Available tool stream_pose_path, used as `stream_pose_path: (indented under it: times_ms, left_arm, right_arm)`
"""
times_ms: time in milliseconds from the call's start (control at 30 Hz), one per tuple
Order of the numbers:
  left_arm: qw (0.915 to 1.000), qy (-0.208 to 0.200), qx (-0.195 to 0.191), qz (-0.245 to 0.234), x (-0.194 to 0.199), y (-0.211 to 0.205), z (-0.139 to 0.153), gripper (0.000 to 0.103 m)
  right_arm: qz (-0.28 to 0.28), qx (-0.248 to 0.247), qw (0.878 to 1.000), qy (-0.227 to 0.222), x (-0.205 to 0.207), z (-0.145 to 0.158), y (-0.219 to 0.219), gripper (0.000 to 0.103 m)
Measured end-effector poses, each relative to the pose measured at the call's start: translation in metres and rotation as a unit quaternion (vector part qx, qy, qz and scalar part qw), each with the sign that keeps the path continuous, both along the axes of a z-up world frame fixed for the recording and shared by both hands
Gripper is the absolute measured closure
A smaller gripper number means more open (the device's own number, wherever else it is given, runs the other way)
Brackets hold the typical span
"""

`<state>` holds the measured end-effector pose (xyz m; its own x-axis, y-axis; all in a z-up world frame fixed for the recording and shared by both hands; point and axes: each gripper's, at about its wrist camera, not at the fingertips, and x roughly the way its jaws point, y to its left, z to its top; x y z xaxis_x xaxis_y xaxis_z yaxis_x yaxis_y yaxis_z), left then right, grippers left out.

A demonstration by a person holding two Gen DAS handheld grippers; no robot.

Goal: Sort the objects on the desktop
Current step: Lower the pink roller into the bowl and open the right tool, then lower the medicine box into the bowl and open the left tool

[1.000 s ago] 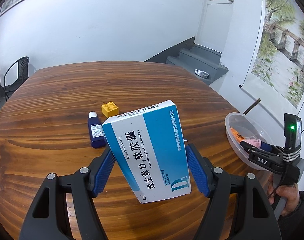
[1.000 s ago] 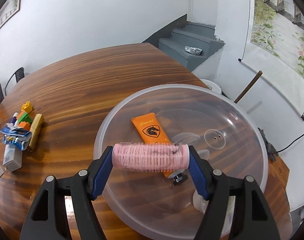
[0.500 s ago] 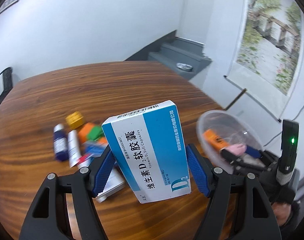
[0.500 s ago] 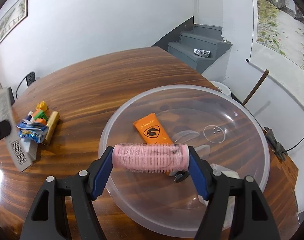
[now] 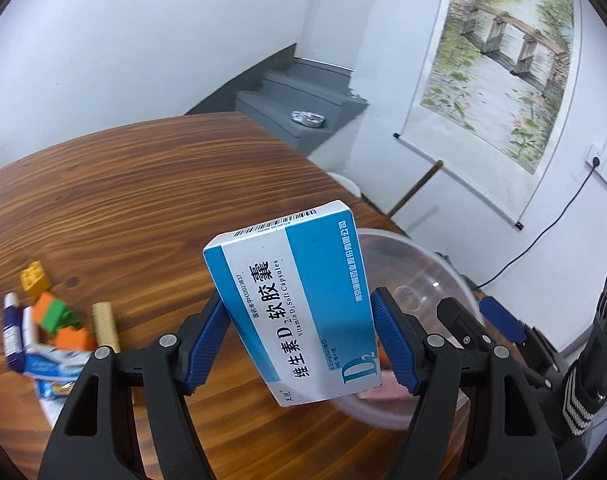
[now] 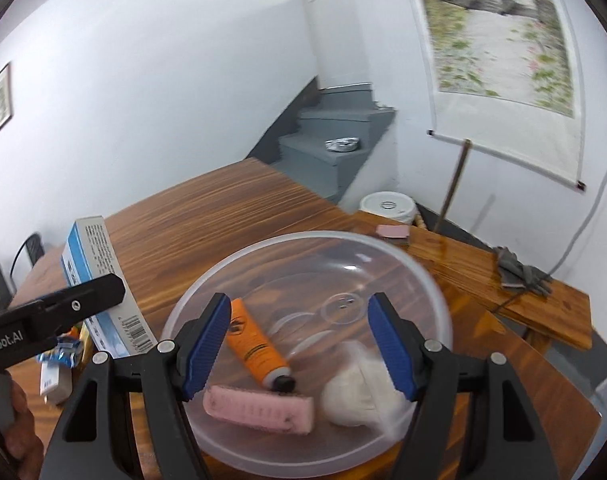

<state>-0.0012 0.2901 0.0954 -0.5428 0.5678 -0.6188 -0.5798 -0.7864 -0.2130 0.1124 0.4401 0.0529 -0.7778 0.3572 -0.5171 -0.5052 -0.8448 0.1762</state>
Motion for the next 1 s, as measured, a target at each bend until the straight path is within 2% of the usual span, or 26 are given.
stream_pose_path:
  times_ms: [100,300,467,667,767,867,1000]
  left_arm:
    - [0.9999,0.002,0.002,-0.015,-0.002,0.015,0.000,0.029]
    - [0.9995,-0.005,-0.009,-0.031,-0.008,0.041,-0.009,0.029]
    - [0.9985,-0.027,-0.005,-0.048,-0.012,0.045,-0.015,0.029]
    - [0.9984,-0.049,-0.005,-0.027,-0.020,0.035,-0.018,0.029]
    - [0.9993,-0.034,-0.009,-0.010,-0.018,0.028,-0.015,0.029]
    - [0.9993,-0.015,-0.032,0.006,-0.015,0.026,-0.013,0.029]
    - [0.9989,-0.020,-0.041,0.010,-0.011,0.024,-0.014,0.029]
  right_arm:
    - [-0.023,-0.010,1.000,0.005,0.003,-0.002,0.009,0.028]
    - [-0.030,-0.019,0.999,0.004,0.004,-0.003,0.014,0.028]
    - [-0.037,-0.017,0.999,0.006,0.005,-0.003,0.015,0.028]
    - [-0.036,-0.016,0.999,0.003,0.006,-0.005,0.013,0.028]
    - [-0.036,-0.019,0.999,-0.003,0.005,-0.007,0.013,0.028]
    - [-0.032,-0.023,0.999,-0.011,0.002,-0.011,0.013,0.028]
    - [-0.024,-0.015,0.999,-0.027,-0.002,-0.014,0.009,0.028]
